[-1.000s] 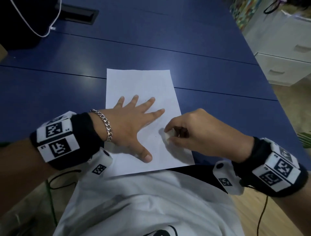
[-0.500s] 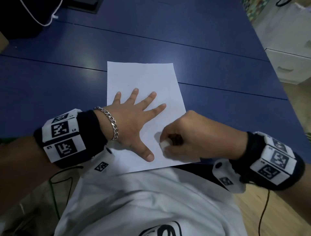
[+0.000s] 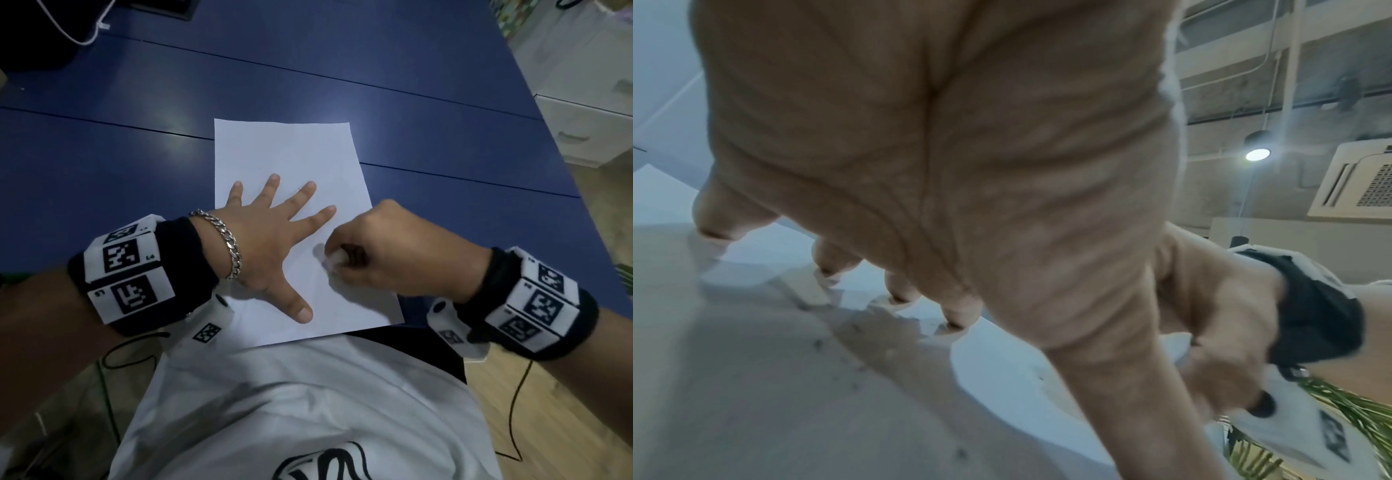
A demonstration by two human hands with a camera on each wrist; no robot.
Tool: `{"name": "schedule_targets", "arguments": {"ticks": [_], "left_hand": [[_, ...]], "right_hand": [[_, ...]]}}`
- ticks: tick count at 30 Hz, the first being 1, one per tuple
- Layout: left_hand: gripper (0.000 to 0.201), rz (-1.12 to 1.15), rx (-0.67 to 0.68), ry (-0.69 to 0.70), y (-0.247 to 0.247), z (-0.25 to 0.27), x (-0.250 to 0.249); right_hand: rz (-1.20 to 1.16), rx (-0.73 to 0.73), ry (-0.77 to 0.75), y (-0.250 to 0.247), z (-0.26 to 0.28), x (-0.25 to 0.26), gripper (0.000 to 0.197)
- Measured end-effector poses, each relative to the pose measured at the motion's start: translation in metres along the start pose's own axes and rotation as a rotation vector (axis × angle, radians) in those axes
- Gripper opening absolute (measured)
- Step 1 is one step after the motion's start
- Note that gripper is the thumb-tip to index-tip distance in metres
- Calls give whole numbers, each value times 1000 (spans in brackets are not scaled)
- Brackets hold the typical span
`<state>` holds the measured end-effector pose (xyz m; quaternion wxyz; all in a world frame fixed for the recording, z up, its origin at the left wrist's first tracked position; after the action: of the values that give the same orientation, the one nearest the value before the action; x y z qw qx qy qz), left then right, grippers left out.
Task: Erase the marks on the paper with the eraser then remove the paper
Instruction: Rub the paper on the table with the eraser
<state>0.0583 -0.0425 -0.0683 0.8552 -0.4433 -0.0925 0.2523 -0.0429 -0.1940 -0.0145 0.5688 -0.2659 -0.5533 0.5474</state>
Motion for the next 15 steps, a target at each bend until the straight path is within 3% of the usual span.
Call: {"name": "schedule_targets", "arguments": {"ticks": [4, 8, 12, 15], "left_hand": [[149, -4, -2, -4, 0, 1, 0], [149, -3, 12, -6, -2, 0, -2], [148, 11, 18, -5, -2, 2, -1], [148, 14, 15, -2, -3, 2, -1]], "right_hand": [[-51, 140, -40, 8, 11, 15, 13], [6, -28, 8, -2, 6, -5, 13], [-49, 99, -41, 11, 20, 16, 13], [12, 33, 48, 0, 19, -3, 14]]}}
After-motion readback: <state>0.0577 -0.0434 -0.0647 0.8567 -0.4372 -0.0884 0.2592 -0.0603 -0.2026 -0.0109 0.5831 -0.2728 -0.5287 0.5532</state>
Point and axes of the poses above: each hand's wrist, its own z-axis away from the middle knuckle, its own y-axis out of the palm, x = y × z, the point moved 3 cm from there along -z, towards the middle knuckle, and after that the axes turned 5 degrees about x, right-handed, at the moved point
